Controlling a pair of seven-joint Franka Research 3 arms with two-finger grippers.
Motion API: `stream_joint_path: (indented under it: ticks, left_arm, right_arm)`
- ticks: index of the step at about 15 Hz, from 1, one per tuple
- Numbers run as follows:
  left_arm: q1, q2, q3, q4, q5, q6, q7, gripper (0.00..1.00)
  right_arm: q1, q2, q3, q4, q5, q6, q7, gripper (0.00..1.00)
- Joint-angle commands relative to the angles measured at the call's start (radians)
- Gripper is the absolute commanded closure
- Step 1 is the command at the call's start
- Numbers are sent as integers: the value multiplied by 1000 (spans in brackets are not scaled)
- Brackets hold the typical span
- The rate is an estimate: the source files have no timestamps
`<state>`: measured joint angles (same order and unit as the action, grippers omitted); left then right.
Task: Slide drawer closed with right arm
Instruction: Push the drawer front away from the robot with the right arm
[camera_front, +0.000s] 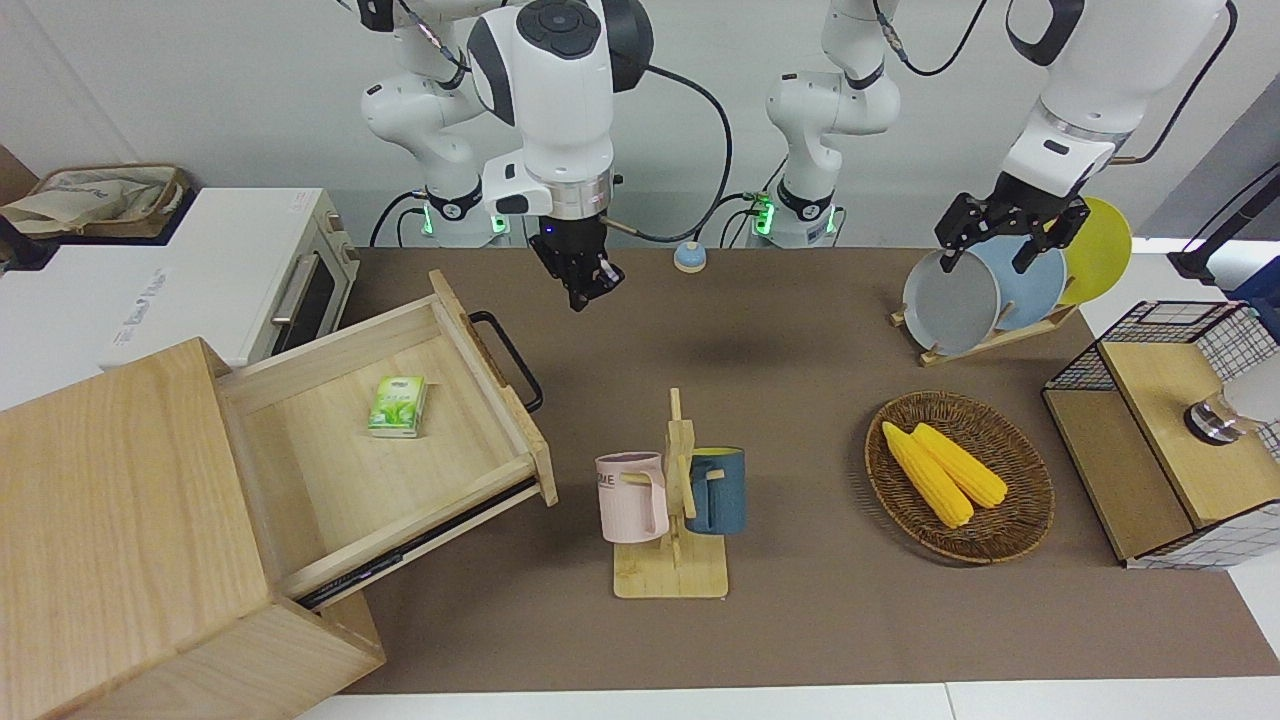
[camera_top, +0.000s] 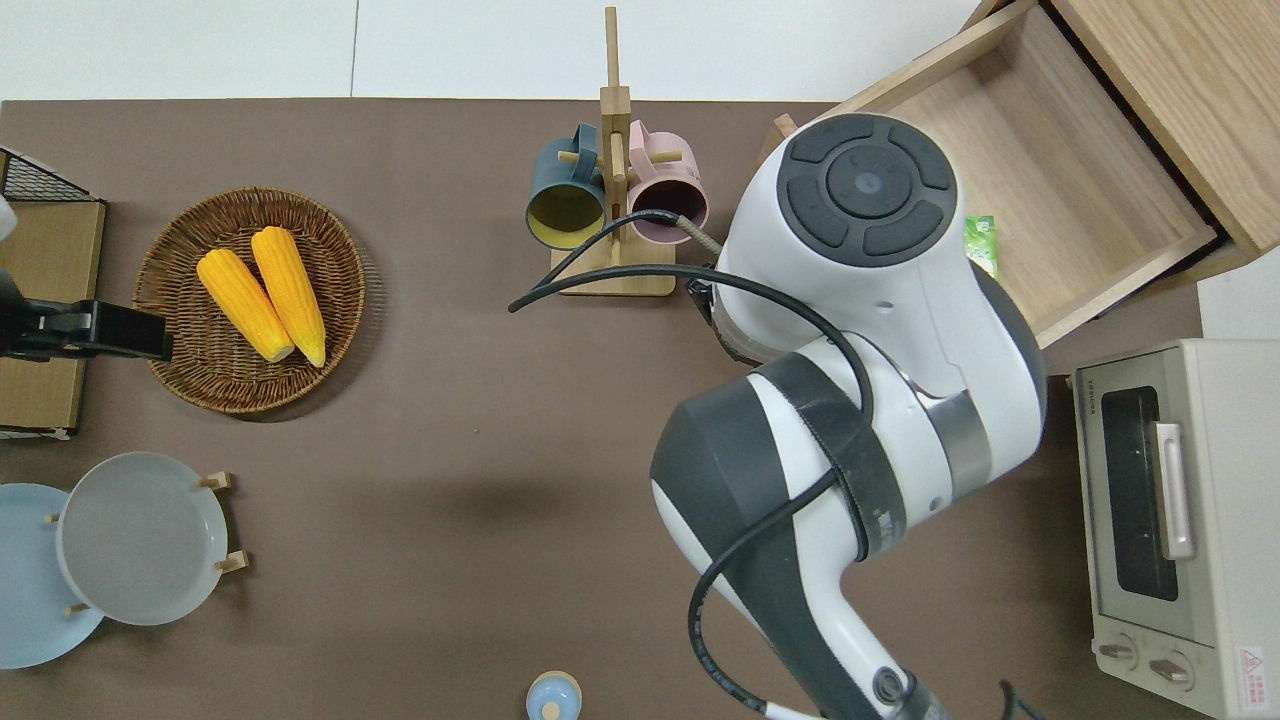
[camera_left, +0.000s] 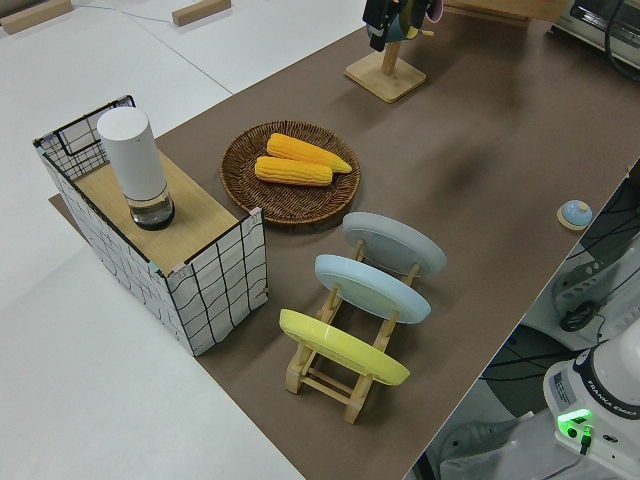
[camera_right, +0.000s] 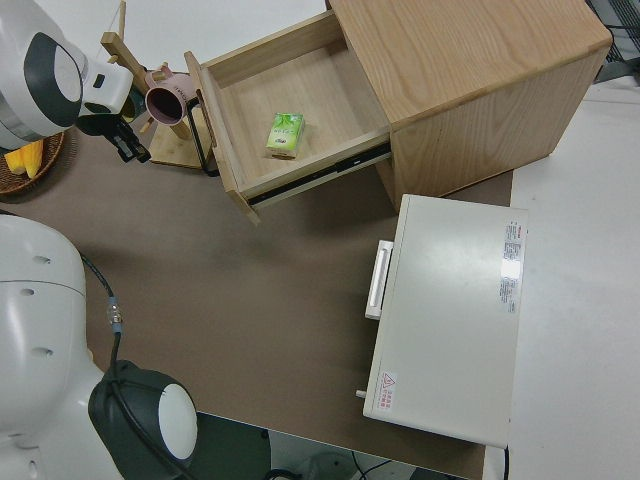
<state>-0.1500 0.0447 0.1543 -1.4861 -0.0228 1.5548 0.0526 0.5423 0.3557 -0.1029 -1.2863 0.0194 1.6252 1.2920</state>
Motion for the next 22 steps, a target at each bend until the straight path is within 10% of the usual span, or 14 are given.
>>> stream_joint_path:
  ticks: [1,22]
  left_arm:
    - [-17,12,16,20,15,1,6,2]
    - [-17,12,16,20,14,1,6,5]
  right_arm:
    - [-10,28,-6,-1,17,33,62,1000]
    - [-123,94,-9,-10,16,120,-34,1000]
